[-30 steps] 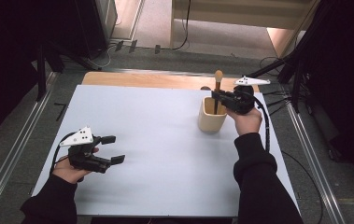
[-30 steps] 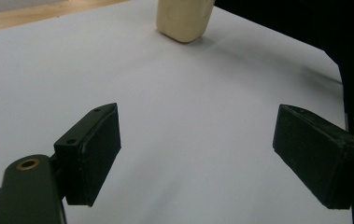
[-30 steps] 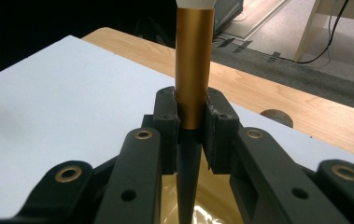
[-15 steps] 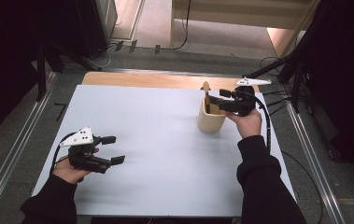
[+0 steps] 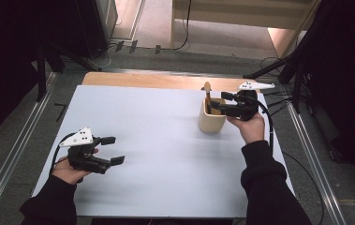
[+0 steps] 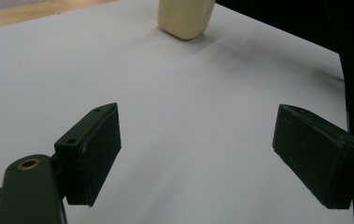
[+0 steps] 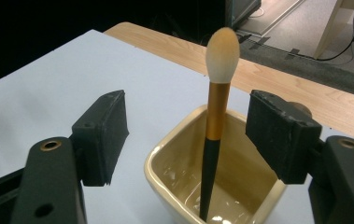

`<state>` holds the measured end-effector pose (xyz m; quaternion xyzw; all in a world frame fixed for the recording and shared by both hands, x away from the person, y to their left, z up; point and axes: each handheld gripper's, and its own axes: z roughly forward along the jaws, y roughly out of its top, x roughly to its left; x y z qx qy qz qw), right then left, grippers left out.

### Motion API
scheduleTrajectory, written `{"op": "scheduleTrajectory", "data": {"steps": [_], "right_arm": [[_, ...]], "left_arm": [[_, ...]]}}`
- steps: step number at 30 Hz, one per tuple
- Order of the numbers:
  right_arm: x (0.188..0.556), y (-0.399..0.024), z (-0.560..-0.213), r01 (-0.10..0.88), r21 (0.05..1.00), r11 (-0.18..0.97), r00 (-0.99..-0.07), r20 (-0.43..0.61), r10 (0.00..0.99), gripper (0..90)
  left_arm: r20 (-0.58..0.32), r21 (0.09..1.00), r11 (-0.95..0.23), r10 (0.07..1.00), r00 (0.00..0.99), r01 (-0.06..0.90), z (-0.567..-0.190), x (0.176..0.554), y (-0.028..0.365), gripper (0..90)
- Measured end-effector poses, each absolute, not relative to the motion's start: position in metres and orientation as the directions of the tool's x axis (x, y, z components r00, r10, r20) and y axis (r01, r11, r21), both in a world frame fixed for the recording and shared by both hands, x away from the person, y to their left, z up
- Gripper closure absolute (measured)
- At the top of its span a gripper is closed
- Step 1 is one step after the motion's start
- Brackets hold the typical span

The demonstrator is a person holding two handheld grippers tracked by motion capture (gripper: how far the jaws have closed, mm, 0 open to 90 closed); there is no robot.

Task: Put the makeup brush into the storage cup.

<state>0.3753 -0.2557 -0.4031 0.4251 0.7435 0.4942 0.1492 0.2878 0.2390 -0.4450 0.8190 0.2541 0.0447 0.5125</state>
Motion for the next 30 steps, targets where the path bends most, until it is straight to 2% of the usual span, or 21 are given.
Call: {"op": "scheduleTrajectory", "data": {"steps": [19,30], "right_arm": [[0.340,-0.260,-0.418,0.470,0.873,0.130,-0.621,0.222,0.752,30.5],[0.316,-0.256,-0.429,0.436,0.890,0.134,-0.664,0.217,0.715,26.6]], "left_arm": [[-0.190,0.863,-0.344,0.461,0.867,0.372,-0.445,0.288,0.240,16.1],[-0.187,0.863,-0.342,0.469,0.863,0.372,-0.446,0.289,0.242,16.1]]}}
